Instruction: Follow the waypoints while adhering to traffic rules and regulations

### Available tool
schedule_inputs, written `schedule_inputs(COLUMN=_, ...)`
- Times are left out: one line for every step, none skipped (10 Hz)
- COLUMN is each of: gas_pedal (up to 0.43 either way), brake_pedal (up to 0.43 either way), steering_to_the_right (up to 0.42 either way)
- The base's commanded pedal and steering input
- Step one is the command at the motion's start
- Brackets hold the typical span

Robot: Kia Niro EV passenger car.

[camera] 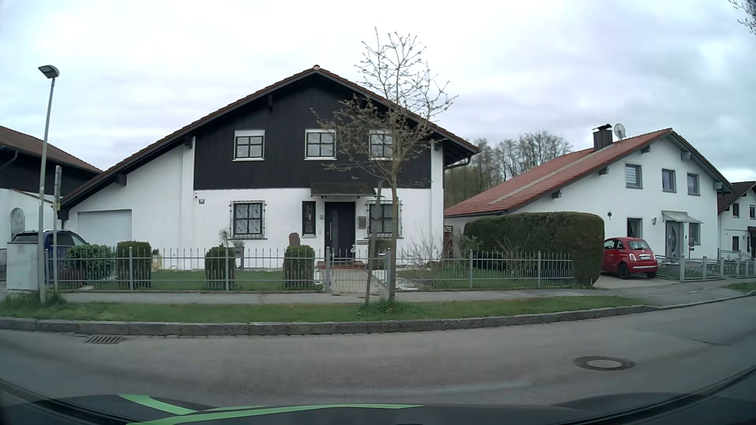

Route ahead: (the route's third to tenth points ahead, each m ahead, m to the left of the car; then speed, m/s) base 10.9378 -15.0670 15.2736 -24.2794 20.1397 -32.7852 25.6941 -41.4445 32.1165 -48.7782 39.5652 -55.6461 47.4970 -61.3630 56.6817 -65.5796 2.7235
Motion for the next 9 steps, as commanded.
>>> schedule_inputs(gas_pedal=0.000, brake_pedal=0.000, steering_to_the_right=0.443)
schedule_inputs(gas_pedal=0.000, brake_pedal=0.000, steering_to_the_right=0.471)
schedule_inputs(gas_pedal=0.000, brake_pedal=0.000, steering_to_the_right=0.504)
schedule_inputs(gas_pedal=0.020, brake_pedal=0.000, steering_to_the_right=0.542)
schedule_inputs(gas_pedal=0.020, brake_pedal=0.000, steering_to_the_right=0.569)
schedule_inputs(gas_pedal=0.028, brake_pedal=0.000, steering_to_the_right=0.582)
schedule_inputs(gas_pedal=0.039, brake_pedal=0.000, steering_to_the_right=0.583)
schedule_inputs(gas_pedal=0.039, brake_pedal=0.000, steering_to_the_right=0.582)
schedule_inputs(gas_pedal=0.039, brake_pedal=0.000, steering_to_the_right=0.592)
